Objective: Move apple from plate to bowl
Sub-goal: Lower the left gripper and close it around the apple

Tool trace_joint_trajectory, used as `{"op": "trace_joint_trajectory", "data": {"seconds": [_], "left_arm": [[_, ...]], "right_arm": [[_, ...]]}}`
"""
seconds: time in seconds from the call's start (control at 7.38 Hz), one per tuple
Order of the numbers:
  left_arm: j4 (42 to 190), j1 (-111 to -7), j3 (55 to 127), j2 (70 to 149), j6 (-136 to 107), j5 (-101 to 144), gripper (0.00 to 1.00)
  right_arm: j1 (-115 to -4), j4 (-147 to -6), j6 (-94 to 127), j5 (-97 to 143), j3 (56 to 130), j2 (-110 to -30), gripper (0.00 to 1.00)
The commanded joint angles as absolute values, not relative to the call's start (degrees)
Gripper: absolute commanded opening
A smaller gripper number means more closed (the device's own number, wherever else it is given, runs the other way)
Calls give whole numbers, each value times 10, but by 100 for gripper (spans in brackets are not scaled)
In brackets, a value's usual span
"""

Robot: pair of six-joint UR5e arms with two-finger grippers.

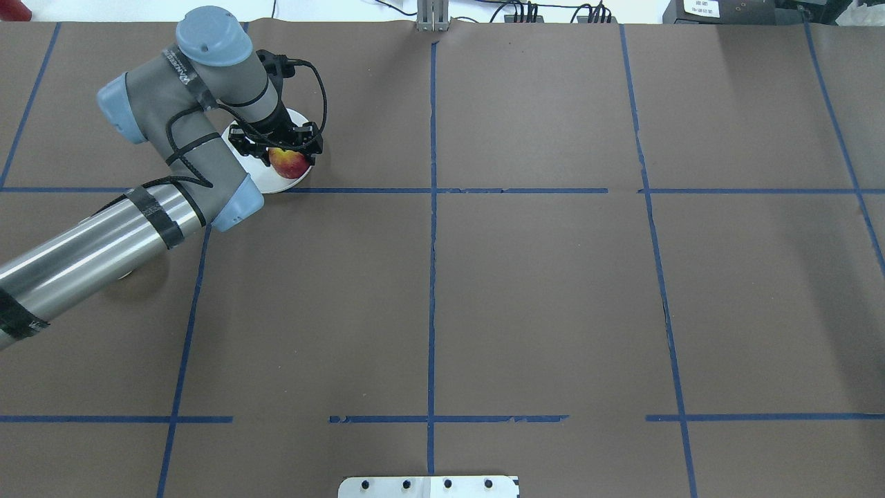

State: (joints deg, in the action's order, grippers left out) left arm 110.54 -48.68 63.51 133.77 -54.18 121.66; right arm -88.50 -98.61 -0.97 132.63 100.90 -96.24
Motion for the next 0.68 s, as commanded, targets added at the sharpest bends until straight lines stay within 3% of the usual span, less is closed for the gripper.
{"op": "trace_joint_trajectory", "data": {"seconds": [0.0, 0.14, 0.27, 0.54], "left_arm": [[1107, -489, 636, 1337, -536, 1217, 27], [1107, -501, 641, 1337, -534, 1217, 19], [1098, -521, 663, 1332, -534, 1221, 17], [1023, -545, 789, 1281, -528, 1225, 13]], "right_arm": [[-885, -986, -10, 1326, 1009, -962, 100], [-885, -986, -10, 1326, 1009, -962, 100], [-886, -986, -10, 1326, 1009, -962, 100], [-885, -986, -10, 1326, 1009, -962, 100]]}}
